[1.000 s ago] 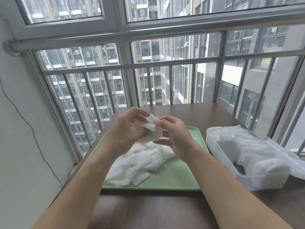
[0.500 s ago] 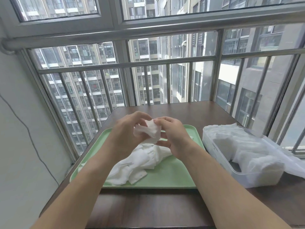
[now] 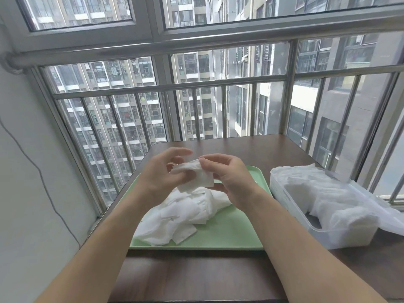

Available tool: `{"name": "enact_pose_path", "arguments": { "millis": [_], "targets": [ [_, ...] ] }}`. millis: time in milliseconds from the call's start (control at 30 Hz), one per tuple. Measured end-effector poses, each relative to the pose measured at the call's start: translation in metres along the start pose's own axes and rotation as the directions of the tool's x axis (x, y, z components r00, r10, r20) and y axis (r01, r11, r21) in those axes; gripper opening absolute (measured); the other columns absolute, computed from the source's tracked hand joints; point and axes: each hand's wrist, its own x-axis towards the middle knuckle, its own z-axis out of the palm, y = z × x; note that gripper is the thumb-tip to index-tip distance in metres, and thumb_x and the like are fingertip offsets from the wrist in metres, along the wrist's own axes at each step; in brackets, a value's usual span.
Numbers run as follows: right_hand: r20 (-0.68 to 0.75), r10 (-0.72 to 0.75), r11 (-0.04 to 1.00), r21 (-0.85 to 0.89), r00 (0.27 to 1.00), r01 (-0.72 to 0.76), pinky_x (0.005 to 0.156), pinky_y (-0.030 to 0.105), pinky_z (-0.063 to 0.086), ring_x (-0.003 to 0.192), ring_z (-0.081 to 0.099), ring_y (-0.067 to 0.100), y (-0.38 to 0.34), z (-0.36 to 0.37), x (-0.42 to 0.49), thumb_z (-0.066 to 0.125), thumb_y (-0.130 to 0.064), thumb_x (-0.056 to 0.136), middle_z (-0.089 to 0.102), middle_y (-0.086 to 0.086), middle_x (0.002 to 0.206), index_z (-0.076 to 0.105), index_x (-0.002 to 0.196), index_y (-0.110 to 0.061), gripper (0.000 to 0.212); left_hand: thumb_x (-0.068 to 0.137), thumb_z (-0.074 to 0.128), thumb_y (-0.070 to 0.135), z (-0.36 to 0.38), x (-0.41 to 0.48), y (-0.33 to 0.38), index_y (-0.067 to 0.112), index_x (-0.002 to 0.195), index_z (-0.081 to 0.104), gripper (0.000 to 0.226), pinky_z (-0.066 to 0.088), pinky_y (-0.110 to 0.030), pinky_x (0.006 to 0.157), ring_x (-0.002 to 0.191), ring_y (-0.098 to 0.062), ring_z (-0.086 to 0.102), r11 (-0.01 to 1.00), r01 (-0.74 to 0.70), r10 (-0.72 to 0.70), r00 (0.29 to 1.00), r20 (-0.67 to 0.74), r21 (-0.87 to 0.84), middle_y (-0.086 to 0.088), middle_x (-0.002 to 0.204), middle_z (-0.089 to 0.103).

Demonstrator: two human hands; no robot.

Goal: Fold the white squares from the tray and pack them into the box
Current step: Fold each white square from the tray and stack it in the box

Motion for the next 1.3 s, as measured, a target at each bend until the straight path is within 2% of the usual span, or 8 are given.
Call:
{"name": "enact_pose_path", "arguments": {
  "millis": [200,367,567,800,967,1033,1133,1300],
  "targets": [
    [0.048,-0.012,0.994,0.112,0.999,0.007,0.088,0.046,0.057,0.089,0.066,0.026,-0.002,0.000,0.000,0.069,-0.011,0.092,0.071,0.015,0.100,0.066,0.119,0.003,0.031,0.077,0.083,0.033,0.002,-0.001,-0.005,0.027,0.096,0.073,0.023,0.050,-0.024,0.080,0.085,0.002,0.063,0.999,0.034,-0.035,0.994,-0.100,-0.017,0.004,0.098,0.072],
    [0.056,-0.023,0.989,0.148,0.998,0.014,0.093,0.047,0.054,0.088,0.067,0.026,-0.002,0.000,0.000,0.069,0.002,0.088,0.071,0.014,0.105,0.065,0.118,0.001,0.031,0.072,0.082,0.034,0.000,-0.007,-0.008,0.018,0.093,0.072,0.028,0.060,-0.038,0.074,0.089,-0.024,0.073,0.962,0.100,-0.141,0.979,-0.148,-0.254,-0.005,0.102,0.075],
    [0.062,0.012,0.972,0.235,0.998,-0.026,0.083,0.039,0.058,0.077,0.067,0.020,-0.003,-0.002,0.000,0.071,0.001,0.086,0.072,0.009,0.095,0.069,0.103,-0.005,0.018,0.070,0.085,0.032,-0.003,-0.012,-0.005,0.025,0.081,0.071,0.019,0.061,-0.043,0.068,0.082,-0.024,0.073,0.926,0.099,-0.140,0.986,-0.090,-0.363,-0.007,0.101,0.073],
    [-0.054,0.011,0.984,0.177,0.998,-0.002,0.066,0.035,0.059,0.072,0.067,0.020,-0.006,-0.001,-0.001,0.074,-0.002,0.084,0.072,0.006,0.088,0.067,0.100,-0.007,0.018,0.069,0.088,0.028,-0.004,-0.014,0.010,0.022,0.078,0.073,0.018,0.060,-0.036,0.084,0.101,-0.017,0.072,0.922,0.069,-0.053,0.997,0.052,-0.381,-0.003,0.115,0.071],
    [-0.079,0.001,0.990,0.141,0.997,0.011,0.062,0.034,0.059,0.071,0.067,0.021,-0.026,0.005,-0.013,0.067,0.001,0.088,0.068,0.011,0.088,0.065,0.097,-0.008,0.013,0.074,0.080,0.027,0.005,-0.011,0.021,0.015,0.087,0.069,0.021,0.060,-0.055,0.080,0.095,-0.036,0.071,0.924,0.054,-0.066,0.998,-0.020,-0.379,-0.011,0.102,0.076],
    [-0.069,-0.026,0.995,0.089,0.997,0.032,0.065,0.036,0.060,0.079,0.068,0.024,-0.038,0.006,-0.019,0.066,-0.005,0.091,0.069,0.017,0.097,0.064,0.101,-0.005,0.010,0.077,0.080,0.023,0.009,-0.010,0.028,0.006,0.093,0.065,0.028,0.059,-0.055,0.077,0.087,-0.034,0.071,0.926,0.028,-0.059,0.996,-0.073,-0.376,-0.016,0.096,0.075],
    [0.020,-0.069,0.995,-0.077,0.997,0.070,0.077,0.039,0.061,0.095,0.072,0.029,-0.062,0.002,-0.037,0.075,-0.023,0.087,0.069,0.022,0.114,0.060,0.120,0.003,0.044,0.076,0.082,0.024,0.013,-0.010,0.046,0.010,0.093,0.064,0.029,0.059,-0.049,0.075,0.083,-0.024,0.071,0.928,-0.024,-0.008,0.996,-0.084,-0.373,-0.010,0.095,0.076],
    [0.071,-0.113,0.838,-0.528,0.991,0.134,0.073,0.025,0.061,0.089,0.075,0.020,-0.123,-0.023,-0.077,0.086,-0.005,0.074,0.074,0.013,0.106,0.064,0.121,0.000,0.052,0.064,0.092,0.037,0.035,-0.011,0.075,0.019,0.089,0.065,0.042,0.062,-0.045,0.074,0.091,-0.028,0.074,0.883,-0.033,0.031,0.999,-0.012,-0.467,-0.008,0.100,0.076]
  ]
}}
